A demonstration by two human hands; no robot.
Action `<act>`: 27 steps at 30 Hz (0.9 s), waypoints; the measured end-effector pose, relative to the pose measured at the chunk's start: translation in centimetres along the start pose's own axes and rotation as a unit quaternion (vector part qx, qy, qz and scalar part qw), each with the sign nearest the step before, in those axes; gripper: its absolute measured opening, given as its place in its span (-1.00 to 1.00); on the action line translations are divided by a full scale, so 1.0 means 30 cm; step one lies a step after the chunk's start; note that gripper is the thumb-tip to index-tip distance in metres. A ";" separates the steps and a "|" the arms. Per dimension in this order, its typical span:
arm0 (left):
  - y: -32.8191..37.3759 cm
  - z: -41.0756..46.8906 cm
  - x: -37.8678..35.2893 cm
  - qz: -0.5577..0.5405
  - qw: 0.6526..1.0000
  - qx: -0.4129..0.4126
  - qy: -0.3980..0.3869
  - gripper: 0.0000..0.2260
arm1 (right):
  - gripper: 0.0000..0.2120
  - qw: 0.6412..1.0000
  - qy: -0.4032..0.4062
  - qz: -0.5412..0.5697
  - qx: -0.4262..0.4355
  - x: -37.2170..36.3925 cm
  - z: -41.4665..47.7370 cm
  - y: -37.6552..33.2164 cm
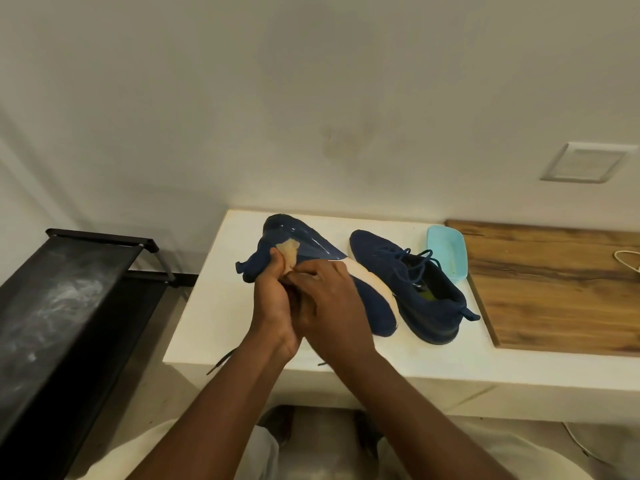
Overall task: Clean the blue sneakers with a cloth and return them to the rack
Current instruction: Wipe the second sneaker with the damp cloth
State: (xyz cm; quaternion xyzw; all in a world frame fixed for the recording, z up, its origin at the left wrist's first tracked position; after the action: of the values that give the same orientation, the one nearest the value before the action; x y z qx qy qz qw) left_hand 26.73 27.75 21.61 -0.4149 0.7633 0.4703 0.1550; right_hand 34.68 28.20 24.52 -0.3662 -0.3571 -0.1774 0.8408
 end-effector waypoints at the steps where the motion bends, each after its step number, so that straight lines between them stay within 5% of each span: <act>1: -0.005 -0.002 0.000 -0.012 1.000 0.001 0.001 -0.57 | -0.74 0.999 0.005 -0.038 -0.005 0.009 0.004 0.039; 8: 0.008 0.013 0.041 -0.074 0.992 -0.068 0.078 -0.67 | -0.59 0.978 -0.020 -0.117 -0.172 0.075 -0.002 0.236; 15: -0.027 -0.018 0.023 -0.062 0.997 -0.036 0.035 -0.63 | -0.68 0.997 -0.058 -0.028 -0.042 -0.056 0.011 0.065; 19: -0.025 -0.007 0.041 -0.065 0.994 -0.012 0.083 -0.62 | -0.68 0.995 -0.090 -0.039 0.014 -0.084 -0.027 0.077; 25: -0.032 0.029 0.059 -0.116 0.985 -0.006 0.128 -0.48 | -0.65 0.974 -0.012 -0.047 -0.222 0.029 -0.062 0.390; 27: -0.034 0.034 0.053 -0.105 0.988 -0.004 0.112 -0.49 | -0.65 0.979 -0.003 0.003 -0.202 0.015 -0.050 0.339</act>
State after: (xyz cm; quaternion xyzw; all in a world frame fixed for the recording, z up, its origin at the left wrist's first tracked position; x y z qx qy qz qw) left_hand 26.41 27.63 19.50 -0.5433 0.7264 0.4049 0.1149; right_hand 41.38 33.88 19.15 -0.5306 -0.3152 -0.2419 0.7487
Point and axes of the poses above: each hand's wrist, its own z-axis towards the middle knuckle, its own x-axis out of the back of the hand, y = z × x, the point moved 5 cm from there along z, towards the middle knuckle, and after that the axes turned 6 degrees about x, right-handed, at the moved point
